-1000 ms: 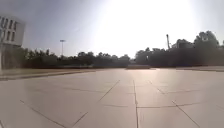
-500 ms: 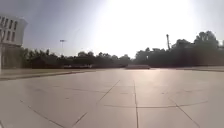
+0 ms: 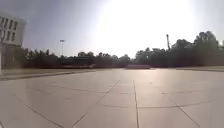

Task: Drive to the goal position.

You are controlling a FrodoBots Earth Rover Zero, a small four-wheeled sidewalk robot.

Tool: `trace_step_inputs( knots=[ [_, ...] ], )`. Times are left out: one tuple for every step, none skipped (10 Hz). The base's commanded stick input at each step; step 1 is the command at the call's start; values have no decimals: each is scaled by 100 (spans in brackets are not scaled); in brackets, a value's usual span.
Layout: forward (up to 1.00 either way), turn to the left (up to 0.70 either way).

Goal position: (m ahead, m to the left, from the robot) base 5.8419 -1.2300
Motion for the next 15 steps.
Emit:
trace_step_inputs(
  knots=[
    [7, 0],
    [7, 0],
    [6, 0],
    [6, 0],
    [6, 0],
    [6, 0],
    [6, 0],
    [6, 0],
    [6, 0],
    [6, 0],
    [6, 0],
    [6, 0],
    [6, 0],
    [6, 0],
    [6, 0]
  ],
)
